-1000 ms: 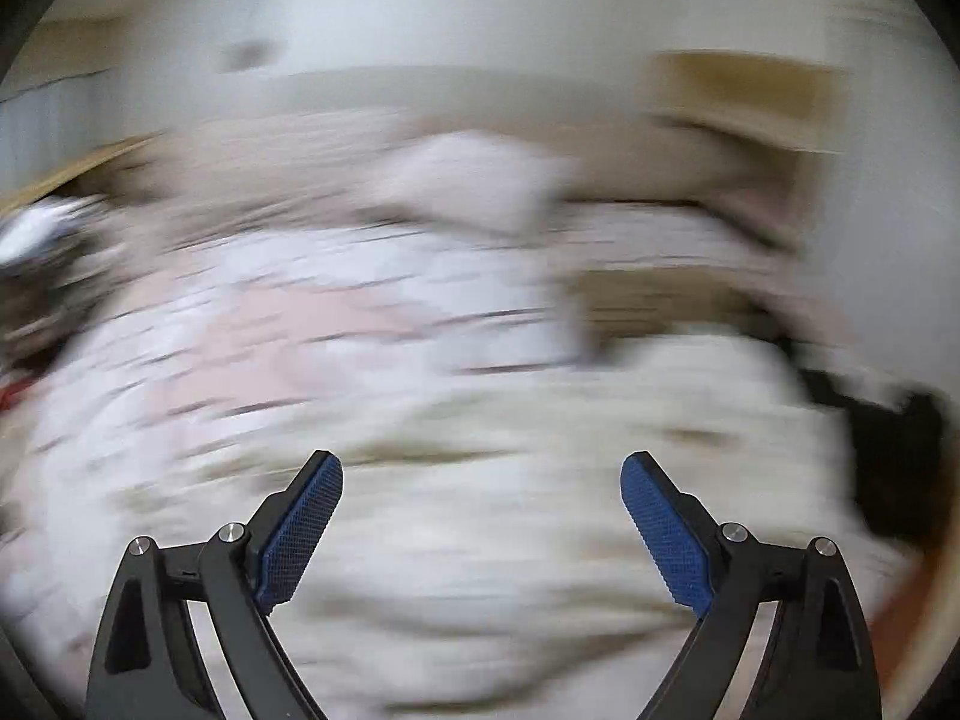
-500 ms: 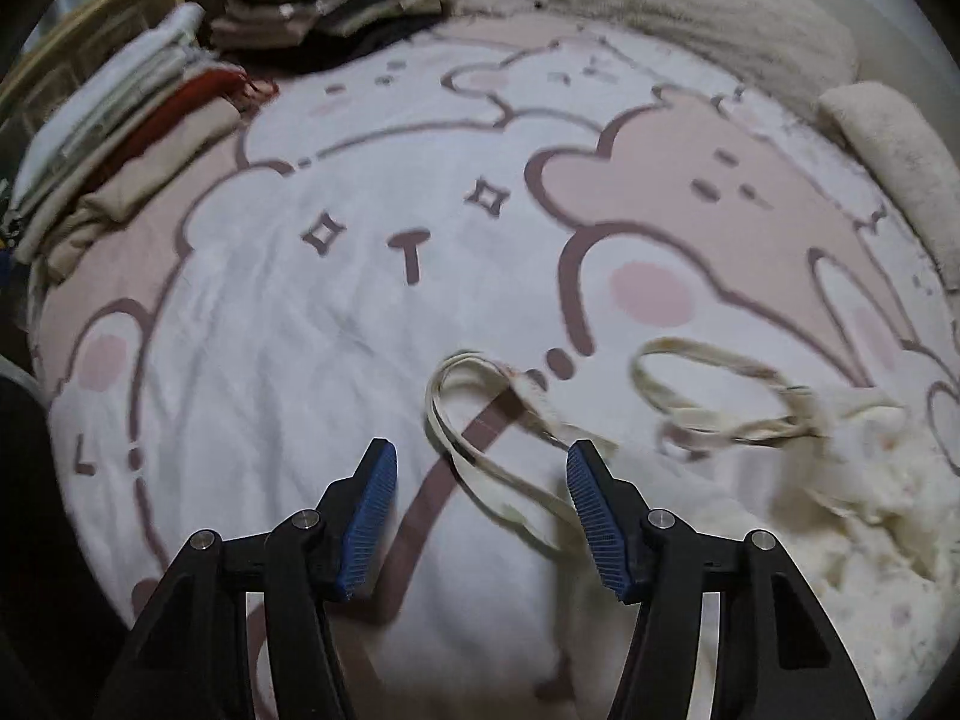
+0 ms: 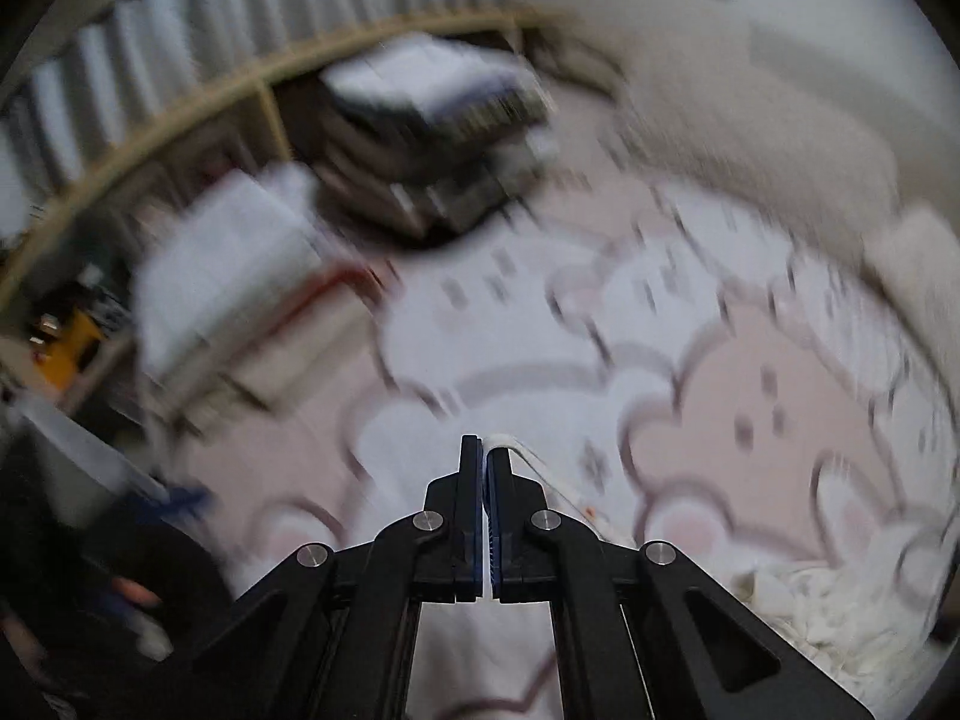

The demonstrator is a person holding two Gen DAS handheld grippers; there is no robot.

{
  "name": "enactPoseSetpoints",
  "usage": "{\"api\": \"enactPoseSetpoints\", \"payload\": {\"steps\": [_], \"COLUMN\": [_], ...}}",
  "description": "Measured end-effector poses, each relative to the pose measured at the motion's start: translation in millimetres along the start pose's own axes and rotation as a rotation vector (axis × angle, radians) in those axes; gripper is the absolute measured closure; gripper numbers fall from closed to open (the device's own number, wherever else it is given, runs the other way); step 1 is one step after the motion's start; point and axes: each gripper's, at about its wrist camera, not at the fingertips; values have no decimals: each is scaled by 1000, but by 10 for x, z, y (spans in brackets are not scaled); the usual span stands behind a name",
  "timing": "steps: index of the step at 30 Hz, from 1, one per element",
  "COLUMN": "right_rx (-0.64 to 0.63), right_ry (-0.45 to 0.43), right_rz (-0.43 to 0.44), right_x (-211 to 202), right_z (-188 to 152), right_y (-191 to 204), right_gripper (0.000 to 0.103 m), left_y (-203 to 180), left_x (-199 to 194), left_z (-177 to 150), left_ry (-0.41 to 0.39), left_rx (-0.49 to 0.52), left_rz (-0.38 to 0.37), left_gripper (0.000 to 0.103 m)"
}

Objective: Fold clothes

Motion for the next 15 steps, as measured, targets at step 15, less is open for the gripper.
{"api": "enactPoseSetpoints", "payload": {"steps": [15], "right_rx": [68], "right_ry": [65], "right_rz": [294], "right_x": [-356], "right_z": [-5], "right_y": [439], "right_gripper": [102], "left_y": [-249], "left_x": [-292], "left_z": [240], "left_ry": [-119], "left_rx": [46], "left_rz": [-139], "left_gripper": [18]}}
Point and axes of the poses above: each gripper's, at about its wrist camera, not at the fingertips, and x roughly the way its jaws point, y to its left, z to its top, and after that the axes turned 5 degrees about z, right-handed
